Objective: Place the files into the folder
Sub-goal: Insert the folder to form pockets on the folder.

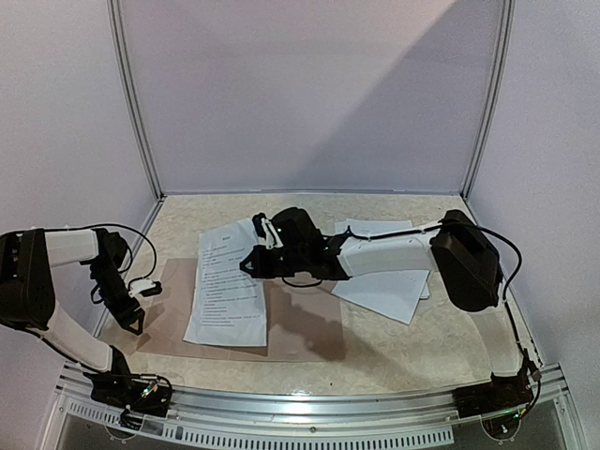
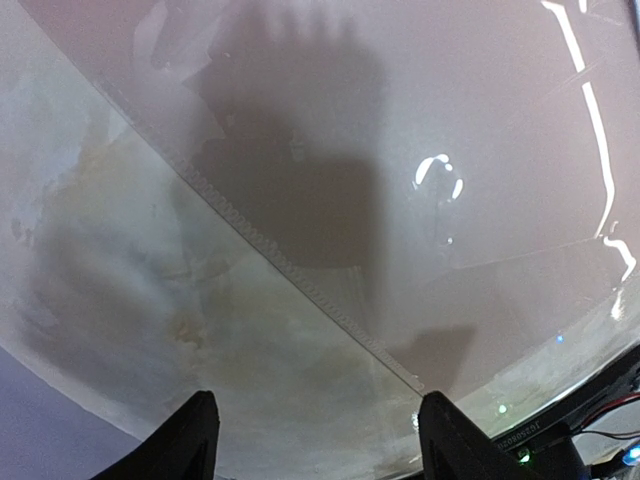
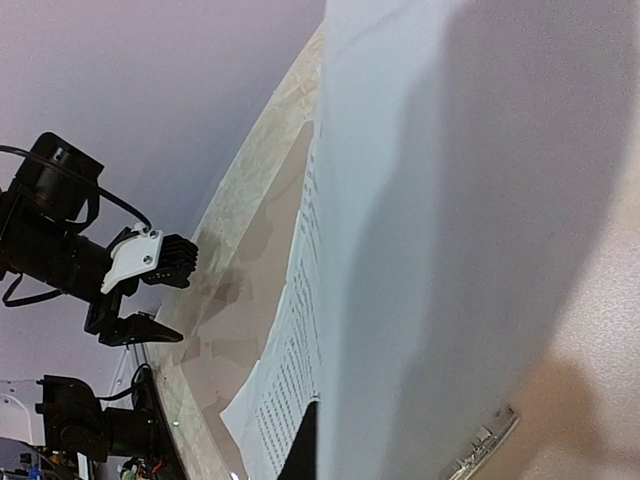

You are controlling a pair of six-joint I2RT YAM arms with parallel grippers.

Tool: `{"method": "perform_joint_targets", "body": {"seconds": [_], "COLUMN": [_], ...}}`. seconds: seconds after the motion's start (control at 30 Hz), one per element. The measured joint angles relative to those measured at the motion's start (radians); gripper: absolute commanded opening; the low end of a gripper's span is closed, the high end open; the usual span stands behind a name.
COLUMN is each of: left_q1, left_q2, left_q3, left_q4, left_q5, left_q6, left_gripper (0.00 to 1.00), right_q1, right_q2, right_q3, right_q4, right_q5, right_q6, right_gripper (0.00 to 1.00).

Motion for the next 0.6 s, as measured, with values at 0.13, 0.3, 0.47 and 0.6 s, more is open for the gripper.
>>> {"method": "perform_joint_targets", "body": {"seconds": [0.13, 0.3, 0.47, 0.6], "left_q1": [0.000, 0.000, 0.000, 0.000], "left_q2": [0.000, 0.012, 0.022, 0.028], "left_q3": [0.000, 0.000, 0.000, 0.000], "left_q4": [0.000, 0.001, 0.004, 0.005], "left_q5": [0.000, 0.011, 0.030, 0.043], "left_q6": [0.000, 0.000, 0.000, -0.001], "left_gripper": [0.70, 0.70, 0.70, 0.70], "right_q1": [0.009, 0.018, 0.035, 0.054], "right_q2": [0.061, 0.137, 0.206, 0.255], "right_q3": [0.048, 0.148, 0.260, 0.311], "right_q4": [0.019, 0.031, 0.037, 0.042], "right_q5": [-0.015, -0.026, -0.029, -0.035], "right_q6": [0.037, 0.072, 0.095, 0.118], "right_gripper": [0.00, 0.00, 0.00, 0.00]}}
